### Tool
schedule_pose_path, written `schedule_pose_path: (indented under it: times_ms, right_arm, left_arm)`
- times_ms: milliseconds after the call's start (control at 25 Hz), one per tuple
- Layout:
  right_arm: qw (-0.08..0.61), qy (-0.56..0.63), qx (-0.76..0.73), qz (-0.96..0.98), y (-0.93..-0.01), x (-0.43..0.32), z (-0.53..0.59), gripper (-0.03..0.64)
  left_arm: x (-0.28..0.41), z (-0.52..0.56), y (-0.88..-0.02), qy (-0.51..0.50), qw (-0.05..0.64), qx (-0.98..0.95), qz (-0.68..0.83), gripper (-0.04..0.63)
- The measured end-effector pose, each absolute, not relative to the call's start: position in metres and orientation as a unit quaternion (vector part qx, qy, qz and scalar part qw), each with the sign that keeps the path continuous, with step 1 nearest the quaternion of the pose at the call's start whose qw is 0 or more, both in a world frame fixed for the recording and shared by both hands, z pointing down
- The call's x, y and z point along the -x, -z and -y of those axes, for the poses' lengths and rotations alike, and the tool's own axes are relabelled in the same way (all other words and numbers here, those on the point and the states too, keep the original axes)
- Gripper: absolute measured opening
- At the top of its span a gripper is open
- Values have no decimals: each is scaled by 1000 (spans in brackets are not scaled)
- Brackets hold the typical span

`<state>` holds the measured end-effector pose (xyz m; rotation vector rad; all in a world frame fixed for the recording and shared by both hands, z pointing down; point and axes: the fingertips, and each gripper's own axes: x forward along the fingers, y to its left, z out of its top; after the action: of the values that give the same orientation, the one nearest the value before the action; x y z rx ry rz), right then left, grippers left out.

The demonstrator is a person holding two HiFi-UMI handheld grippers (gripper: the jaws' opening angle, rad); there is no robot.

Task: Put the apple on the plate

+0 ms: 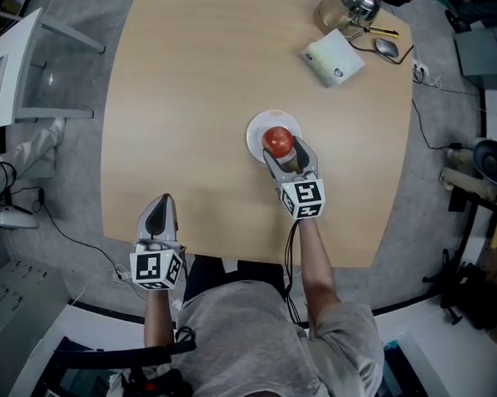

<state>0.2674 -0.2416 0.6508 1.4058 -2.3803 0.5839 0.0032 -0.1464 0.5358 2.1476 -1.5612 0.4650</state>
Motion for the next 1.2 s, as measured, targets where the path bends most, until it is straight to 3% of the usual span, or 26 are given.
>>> schedule_pose_path:
  times_ms: [1200]
  right_arm:
    - [152, -203, -513, 820, -645, -273, 242, 364]
  left_arm:
    - [-3, 139, -530, -166, 215, -781, 562, 20]
